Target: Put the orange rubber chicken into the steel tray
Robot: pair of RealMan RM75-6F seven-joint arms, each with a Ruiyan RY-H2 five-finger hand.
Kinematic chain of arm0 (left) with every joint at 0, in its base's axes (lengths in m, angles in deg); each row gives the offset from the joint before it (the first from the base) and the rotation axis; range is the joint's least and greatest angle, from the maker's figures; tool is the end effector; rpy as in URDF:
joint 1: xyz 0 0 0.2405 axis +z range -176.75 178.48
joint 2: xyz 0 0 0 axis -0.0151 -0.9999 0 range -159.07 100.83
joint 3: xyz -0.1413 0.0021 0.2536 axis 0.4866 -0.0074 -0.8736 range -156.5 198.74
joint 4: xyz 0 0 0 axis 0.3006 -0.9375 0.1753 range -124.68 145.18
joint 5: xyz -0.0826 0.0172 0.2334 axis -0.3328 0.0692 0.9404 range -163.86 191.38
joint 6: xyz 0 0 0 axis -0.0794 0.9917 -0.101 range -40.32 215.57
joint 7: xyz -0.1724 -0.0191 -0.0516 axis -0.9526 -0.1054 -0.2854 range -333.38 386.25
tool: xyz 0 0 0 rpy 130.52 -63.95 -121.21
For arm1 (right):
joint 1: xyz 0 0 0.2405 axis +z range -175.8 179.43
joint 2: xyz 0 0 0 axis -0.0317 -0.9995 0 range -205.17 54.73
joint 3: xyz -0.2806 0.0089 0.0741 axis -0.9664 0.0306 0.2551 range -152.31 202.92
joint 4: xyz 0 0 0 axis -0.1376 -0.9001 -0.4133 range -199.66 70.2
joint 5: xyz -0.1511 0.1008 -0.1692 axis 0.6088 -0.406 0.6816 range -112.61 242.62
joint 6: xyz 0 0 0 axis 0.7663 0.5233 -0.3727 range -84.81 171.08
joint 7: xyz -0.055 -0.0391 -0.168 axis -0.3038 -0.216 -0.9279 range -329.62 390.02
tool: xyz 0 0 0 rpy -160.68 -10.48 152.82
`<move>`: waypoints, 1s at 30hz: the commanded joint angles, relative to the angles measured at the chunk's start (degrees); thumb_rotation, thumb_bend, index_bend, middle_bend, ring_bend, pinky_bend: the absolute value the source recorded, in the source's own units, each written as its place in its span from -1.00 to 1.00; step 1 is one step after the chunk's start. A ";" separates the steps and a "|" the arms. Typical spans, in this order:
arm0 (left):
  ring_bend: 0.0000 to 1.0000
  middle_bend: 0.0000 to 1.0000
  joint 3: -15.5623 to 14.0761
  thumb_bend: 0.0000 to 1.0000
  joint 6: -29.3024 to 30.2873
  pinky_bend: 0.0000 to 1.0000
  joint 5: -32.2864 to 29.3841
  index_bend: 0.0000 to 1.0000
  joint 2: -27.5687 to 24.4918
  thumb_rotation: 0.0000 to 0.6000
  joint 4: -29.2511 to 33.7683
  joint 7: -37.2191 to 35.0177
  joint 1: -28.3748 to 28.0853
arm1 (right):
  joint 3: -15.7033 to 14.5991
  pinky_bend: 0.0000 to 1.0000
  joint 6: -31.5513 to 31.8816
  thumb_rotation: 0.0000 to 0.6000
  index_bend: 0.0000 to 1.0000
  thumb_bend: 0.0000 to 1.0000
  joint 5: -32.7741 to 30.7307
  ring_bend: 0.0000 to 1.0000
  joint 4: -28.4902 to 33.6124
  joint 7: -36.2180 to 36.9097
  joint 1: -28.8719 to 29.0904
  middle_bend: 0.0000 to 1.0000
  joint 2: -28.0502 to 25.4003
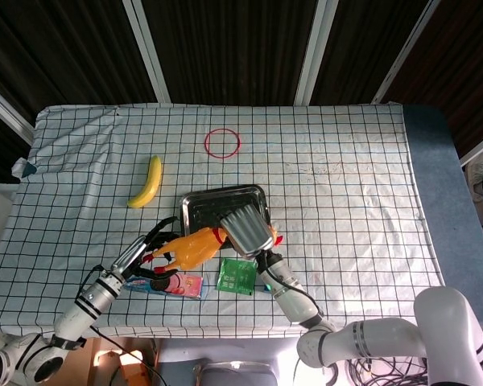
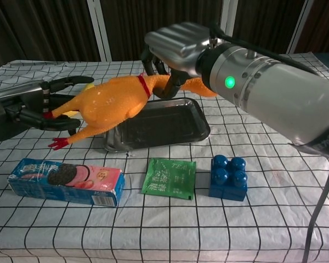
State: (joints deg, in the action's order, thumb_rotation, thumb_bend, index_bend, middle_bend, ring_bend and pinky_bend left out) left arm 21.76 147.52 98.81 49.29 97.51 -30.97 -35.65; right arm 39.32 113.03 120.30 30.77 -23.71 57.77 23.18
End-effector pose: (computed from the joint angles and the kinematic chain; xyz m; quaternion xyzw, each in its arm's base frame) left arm -0.2112 0.3552 -0.0245 -0.5049 -0.6885 -0.5085 0.1117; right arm 0.0010 -0.3784 -0.0837 0.7699 -0.2000 0.4027 0.4529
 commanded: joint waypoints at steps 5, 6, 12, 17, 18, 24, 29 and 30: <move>0.80 0.93 4.54 0.11 -0.35 1.00 -9.04 0.52 3.50 1.00 2.71 5.19 2.21 | 0.65 0.49 2.60 1.00 0.96 0.10 -2.32 0.43 -1.96 -3.89 0.38 0.52 3.14; 0.85 0.97 4.77 0.18 -0.53 1.00 -9.51 0.58 3.57 1.00 3.04 5.72 2.31 | 0.72 0.49 2.75 1.00 0.96 0.10 -2.56 0.43 -2.00 -4.21 0.41 0.52 3.33; 0.95 1.00 5.61 0.41 0.14 1.00 -10.68 0.66 4.27 1.00 4.26 11.41 3.24 | 1.03 0.49 3.19 1.00 0.96 0.10 -3.38 0.43 -1.93 -5.22 0.39 0.52 3.57; 0.95 1.00 6.51 0.43 -0.01 1.00 -11.37 0.66 4.63 1.00 4.46 12.89 3.72 | 1.08 0.49 3.39 1.00 0.96 0.10 -3.30 0.43 -1.59 -5.38 0.28 0.52 3.31; 0.95 1.00 6.55 0.43 -0.04 1.00 -11.39 0.66 4.63 1.00 4.46 12.94 3.75 | 1.07 0.49 3.40 1.00 0.96 0.10 -3.28 0.43 -1.57 -5.38 0.27 0.52 3.29; 0.78 0.91 7.49 0.21 0.87 1.00 -10.83 0.58 5.01 1.00 4.00 12.79 4.50 | 1.15 0.49 3.51 1.00 0.96 0.10 -3.09 0.43 -1.34 -5.16 0.01 0.52 2.66; -0.59 -0.48 5.12 -0.32 0.78 0.04 -4.15 -0.82 3.84 1.00 1.39 10.89 4.43 | 0.64 0.49 3.24 1.00 0.96 0.10 -2.49 0.43 -0.89 -4.17 -0.99 0.52 0.17; -0.77 -0.68 4.97 -0.36 0.75 -0.20 -3.49 -0.94 3.57 1.00 1.01 9.99 4.42 | 0.42 0.49 3.20 1.00 0.96 0.10 -2.22 0.43 -0.76 -3.99 -1.19 0.52 -0.28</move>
State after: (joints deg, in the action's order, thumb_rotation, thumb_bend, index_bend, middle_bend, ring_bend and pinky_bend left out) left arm 27.68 148.62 93.21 53.56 99.81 -19.02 -31.22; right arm 40.00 116.34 117.76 29.80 -28.00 56.87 23.35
